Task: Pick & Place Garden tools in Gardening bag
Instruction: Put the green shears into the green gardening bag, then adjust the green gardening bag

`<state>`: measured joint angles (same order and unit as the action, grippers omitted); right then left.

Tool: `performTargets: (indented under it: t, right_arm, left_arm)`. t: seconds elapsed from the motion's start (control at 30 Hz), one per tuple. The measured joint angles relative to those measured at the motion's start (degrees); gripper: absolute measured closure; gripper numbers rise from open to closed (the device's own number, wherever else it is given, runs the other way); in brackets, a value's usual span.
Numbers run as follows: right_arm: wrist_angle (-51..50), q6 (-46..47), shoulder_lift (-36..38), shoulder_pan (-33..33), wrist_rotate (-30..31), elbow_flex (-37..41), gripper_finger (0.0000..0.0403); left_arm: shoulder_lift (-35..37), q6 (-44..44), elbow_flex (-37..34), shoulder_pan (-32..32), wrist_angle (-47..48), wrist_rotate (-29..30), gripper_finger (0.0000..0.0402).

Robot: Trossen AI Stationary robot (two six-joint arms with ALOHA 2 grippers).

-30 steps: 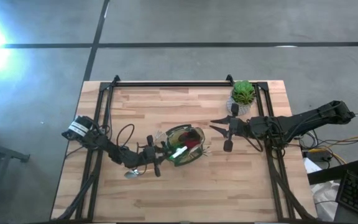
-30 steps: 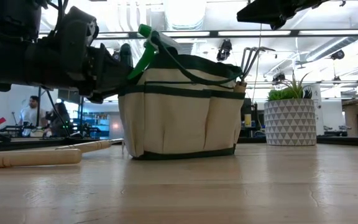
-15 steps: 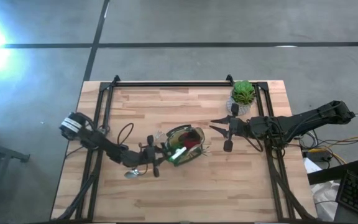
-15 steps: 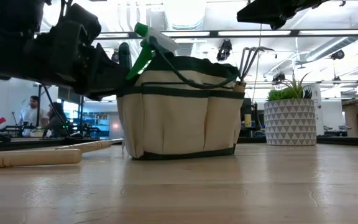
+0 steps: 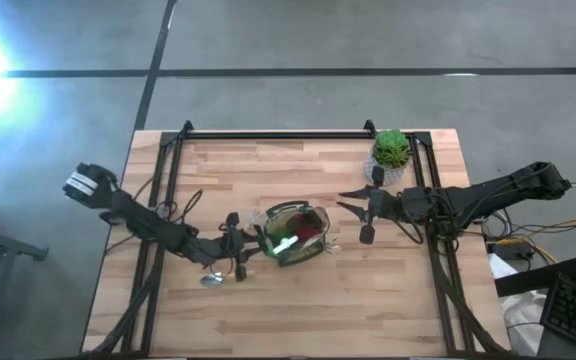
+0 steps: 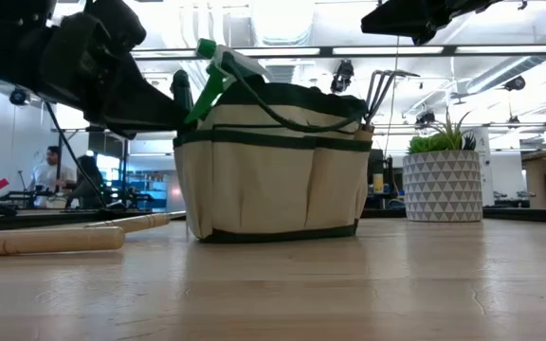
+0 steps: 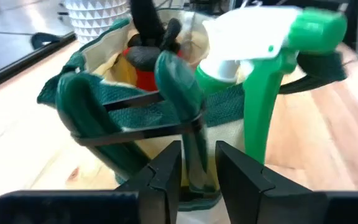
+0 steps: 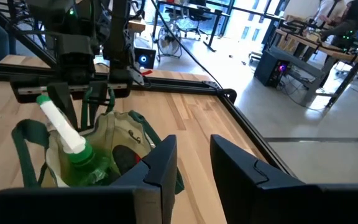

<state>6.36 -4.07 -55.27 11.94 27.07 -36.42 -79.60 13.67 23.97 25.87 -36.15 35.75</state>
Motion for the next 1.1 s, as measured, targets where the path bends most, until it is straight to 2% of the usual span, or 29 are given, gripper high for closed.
performTargets:
  t: [0.33, 0.63, 1.1]
  right_arm:
    - [0.24, -0.01, 0.01, 0.00, 0.00, 0.00, 0.0319]
    - [1.21, -0.70, 0.00, 0.01, 0.02, 0.00, 0.0310]
    - [1.42, -0.86, 0.00, 0.00, 0.00, 0.00, 0.0318]
  left_arm:
    - [3.79, 3.56, 0.00, -0.02, 9.19, -2.76, 0.0300]
    - [6.95, 3.76, 0.00, -0.02, 11.06, -5.34, 0.0300]
    - [17.90, 14.01, 0.01, -0.02, 31.20, -7.87, 0.0300]
